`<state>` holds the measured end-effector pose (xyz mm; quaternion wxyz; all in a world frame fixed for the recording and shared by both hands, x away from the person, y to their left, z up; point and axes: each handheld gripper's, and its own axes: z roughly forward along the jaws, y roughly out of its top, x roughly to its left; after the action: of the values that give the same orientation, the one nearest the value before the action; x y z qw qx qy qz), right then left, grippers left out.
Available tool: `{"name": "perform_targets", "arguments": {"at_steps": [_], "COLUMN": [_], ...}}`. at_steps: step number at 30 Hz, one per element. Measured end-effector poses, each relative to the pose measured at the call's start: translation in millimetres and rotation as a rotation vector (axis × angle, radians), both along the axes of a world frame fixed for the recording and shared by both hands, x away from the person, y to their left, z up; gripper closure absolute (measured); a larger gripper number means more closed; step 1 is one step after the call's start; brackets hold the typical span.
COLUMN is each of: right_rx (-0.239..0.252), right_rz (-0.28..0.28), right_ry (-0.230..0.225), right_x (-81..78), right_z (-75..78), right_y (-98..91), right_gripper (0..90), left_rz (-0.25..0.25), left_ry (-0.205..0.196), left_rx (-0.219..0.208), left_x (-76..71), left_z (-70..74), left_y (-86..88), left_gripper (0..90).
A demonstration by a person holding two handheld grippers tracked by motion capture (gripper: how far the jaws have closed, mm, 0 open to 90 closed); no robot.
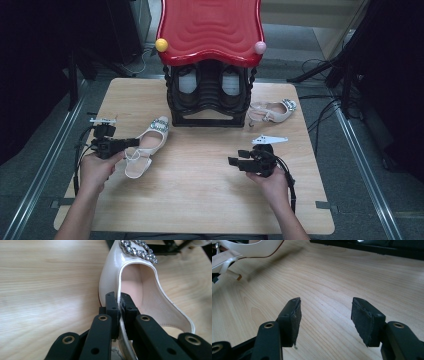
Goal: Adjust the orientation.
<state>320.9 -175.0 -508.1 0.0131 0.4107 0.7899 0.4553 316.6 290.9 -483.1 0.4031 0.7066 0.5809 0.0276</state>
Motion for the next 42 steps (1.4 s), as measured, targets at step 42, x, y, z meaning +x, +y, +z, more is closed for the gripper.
{"name": "perform_targets", "arguments": {"at_steps": [42], "right_rx": [-0.034], "right_rz": [-0.056], "right_ry": [0.008], "right_x": [-24.4], "right_z": [-6.3], "right_y": [-9.6], "right_gripper": [42.7], "left_rz": [-0.370], "left_ry": [0.071], "left_rx": [0.027], "left_x": [19.9], "left_z": [-28.9], "left_y": [-137.4], "left_gripper": [86.4]}}
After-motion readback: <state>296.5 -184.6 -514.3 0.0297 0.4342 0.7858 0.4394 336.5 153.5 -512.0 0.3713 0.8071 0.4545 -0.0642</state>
